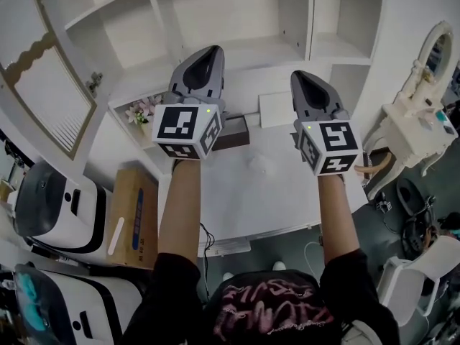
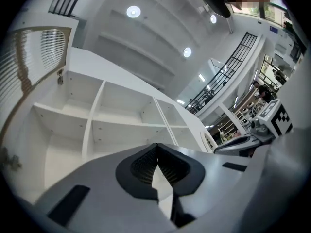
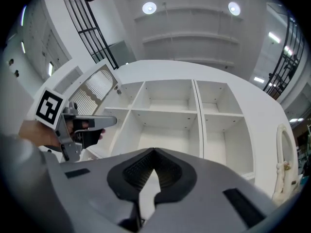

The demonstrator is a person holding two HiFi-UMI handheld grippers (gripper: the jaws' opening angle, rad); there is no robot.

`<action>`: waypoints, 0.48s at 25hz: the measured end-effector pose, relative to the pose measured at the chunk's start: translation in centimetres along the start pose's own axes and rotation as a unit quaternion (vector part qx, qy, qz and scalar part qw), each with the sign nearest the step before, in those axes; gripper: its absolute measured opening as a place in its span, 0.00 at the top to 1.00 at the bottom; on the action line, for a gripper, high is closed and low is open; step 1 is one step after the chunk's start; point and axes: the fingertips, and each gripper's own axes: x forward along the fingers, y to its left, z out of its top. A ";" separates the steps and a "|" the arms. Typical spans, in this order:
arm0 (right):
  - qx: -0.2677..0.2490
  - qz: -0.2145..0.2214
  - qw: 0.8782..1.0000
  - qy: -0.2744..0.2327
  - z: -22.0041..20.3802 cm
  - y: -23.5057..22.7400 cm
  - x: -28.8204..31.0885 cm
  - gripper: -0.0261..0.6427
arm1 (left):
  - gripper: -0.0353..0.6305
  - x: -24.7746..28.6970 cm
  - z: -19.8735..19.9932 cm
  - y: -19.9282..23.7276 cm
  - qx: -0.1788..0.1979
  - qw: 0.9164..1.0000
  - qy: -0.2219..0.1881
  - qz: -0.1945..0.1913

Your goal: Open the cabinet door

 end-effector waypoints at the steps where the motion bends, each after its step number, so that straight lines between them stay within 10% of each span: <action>1: 0.004 0.006 1.000 0.005 -0.7 0.8 0.1 0.94 | 0.92 -0.7 -1.3 0.1 -0.006 1.000 0.012 0.005; 12: 0.057 0.058 0.993 0.085 -10.9 7.3 0.1 0.94 | 0.92 -9.6 -15.5 -0.2 -0.068 0.984 0.148 0.070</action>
